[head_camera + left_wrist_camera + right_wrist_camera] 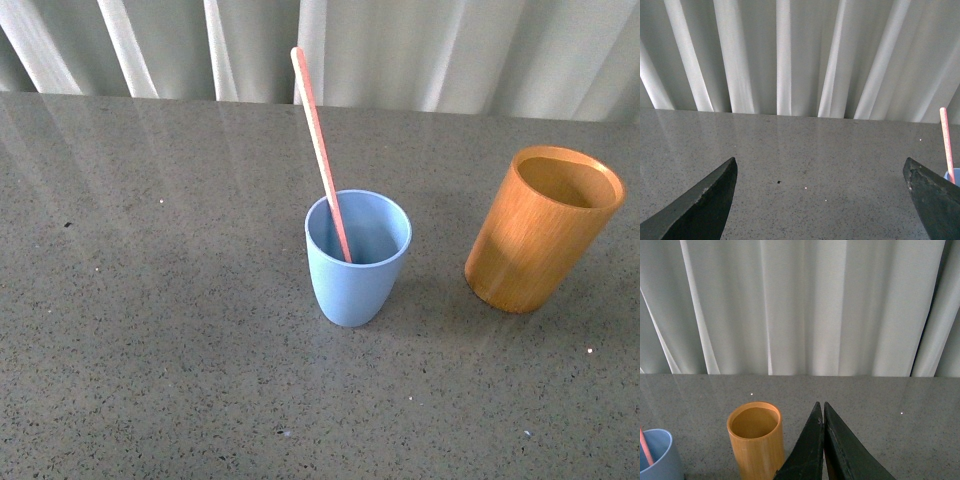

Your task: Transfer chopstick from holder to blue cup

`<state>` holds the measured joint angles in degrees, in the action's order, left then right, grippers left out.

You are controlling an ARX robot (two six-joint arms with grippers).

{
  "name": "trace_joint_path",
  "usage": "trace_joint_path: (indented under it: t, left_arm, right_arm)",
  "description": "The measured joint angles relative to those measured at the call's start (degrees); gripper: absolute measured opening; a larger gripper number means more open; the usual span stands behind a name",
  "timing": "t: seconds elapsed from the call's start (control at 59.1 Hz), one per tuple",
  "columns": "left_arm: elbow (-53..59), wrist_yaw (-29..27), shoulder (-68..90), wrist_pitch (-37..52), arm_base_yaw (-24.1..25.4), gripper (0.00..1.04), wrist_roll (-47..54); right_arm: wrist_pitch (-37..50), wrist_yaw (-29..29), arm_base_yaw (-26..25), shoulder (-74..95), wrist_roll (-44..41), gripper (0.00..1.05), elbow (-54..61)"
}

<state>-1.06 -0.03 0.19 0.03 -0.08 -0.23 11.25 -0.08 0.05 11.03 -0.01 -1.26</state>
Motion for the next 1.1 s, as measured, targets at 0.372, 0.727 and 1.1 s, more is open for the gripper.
trace_joint_path:
  t: [0.372, 0.727, 1.1]
  left_arm:
    - [0.0, 0.0, -0.1, 0.0, 0.0, 0.98, 0.0]
    - [0.0, 0.0, 0.0, 0.0, 0.0, 0.98, 0.0]
    - [0.0, 0.0, 0.0, 0.0, 0.0, 0.98, 0.0]
  right_arm:
    - [-11.1, 0.0, 0.0, -10.8, 0.0, 0.01, 0.0]
    - [-11.1, 0.0, 0.0, -10.8, 0.0, 0.41, 0.0]
    - [-11.1, 0.0, 0.0, -10.8, 0.0, 0.94, 0.0]
